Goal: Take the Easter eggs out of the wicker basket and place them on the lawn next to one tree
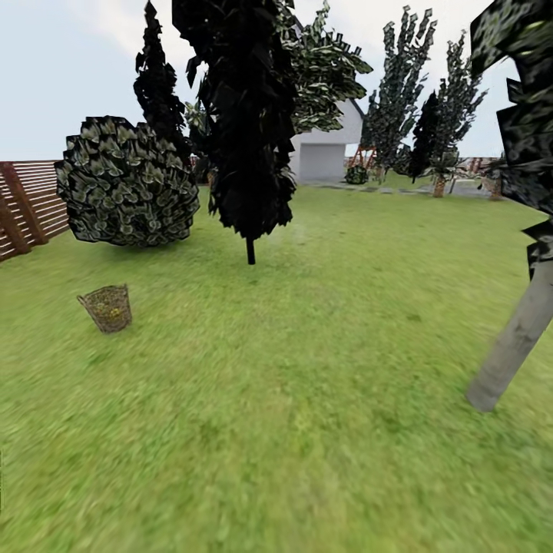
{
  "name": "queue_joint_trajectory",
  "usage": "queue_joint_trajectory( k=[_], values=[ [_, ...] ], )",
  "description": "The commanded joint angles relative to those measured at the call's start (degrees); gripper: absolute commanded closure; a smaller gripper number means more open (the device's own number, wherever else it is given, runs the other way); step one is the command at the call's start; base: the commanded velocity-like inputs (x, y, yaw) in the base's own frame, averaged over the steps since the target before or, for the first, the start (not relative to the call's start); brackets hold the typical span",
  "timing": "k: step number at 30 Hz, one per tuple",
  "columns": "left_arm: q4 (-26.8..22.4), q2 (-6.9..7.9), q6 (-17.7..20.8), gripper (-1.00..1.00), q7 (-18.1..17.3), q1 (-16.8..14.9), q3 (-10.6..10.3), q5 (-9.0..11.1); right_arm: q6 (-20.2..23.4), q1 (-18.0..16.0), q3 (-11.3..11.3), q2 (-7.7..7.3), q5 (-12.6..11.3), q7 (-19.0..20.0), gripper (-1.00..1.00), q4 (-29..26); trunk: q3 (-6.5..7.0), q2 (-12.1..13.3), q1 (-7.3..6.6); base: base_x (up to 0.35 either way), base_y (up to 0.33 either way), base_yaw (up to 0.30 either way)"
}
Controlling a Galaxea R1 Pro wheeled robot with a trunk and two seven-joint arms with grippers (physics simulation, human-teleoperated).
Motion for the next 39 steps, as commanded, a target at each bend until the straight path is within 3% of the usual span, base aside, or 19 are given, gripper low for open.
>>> queue_joint_trajectory(
  k=[1,39],
  values=[
    [0.1,0.0,-0.2,-1.0,0.0,-0.1,0.0,0.0,-0.1,0.0,-0.1,-0.03,0.0,0.0,-1.0,0.0,-0.11,-0.1,0.07,0.337,0.0,0.095],
    [0.1,0.0,-0.3,-1.0,0.0,-0.1,0.0,0.0,-0.1,0.0,0.0,-0.08,0.0,0.1,-1.0,0.0,-0.11,-0.1,0.07,0.333,-0.029,0.045]
  ],
)
